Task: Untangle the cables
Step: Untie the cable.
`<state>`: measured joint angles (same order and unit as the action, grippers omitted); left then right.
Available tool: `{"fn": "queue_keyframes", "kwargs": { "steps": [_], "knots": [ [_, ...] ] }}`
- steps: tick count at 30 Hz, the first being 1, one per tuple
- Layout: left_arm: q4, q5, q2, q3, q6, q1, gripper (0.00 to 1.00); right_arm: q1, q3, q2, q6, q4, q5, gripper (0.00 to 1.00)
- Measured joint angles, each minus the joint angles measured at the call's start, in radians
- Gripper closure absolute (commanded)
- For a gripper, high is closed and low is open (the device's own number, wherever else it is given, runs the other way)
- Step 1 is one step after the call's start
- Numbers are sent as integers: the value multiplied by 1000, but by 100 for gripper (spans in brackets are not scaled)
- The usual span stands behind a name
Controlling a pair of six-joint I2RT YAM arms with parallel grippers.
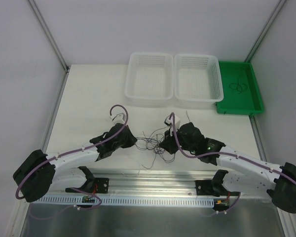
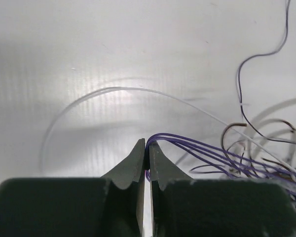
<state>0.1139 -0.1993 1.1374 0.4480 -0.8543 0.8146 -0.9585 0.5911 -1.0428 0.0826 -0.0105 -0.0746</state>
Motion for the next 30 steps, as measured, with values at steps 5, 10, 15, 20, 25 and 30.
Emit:
{"fn": "queue_keyframes", "kwargs": {
  "steps": [5, 10, 15, 20, 25, 30],
  "knots": [
    [-22, 0, -10, -14, -4, -44, 100, 8, 0, 144, -102, -89, -68, 99],
    [-26, 8, -45, -49, -6, -88, 100, 40, -16, 303, -140, -153, -64, 99],
    [-27, 37, -127, -109, -13, -157, 100, 102, -25, 536, -137, -242, 48, 99],
    [-30, 67, -220, -119, -10, -216, 100, 128, 1, 636, -90, -384, 269, 99],
    [-134, 37, -271, -153, 3, -282, 100, 147, 75, 628, -19, -461, 458, 99],
    [-214, 39, -380, -154, 31, -293, 100, 167, 145, 396, -11, -504, 440, 82]
  ]
}}
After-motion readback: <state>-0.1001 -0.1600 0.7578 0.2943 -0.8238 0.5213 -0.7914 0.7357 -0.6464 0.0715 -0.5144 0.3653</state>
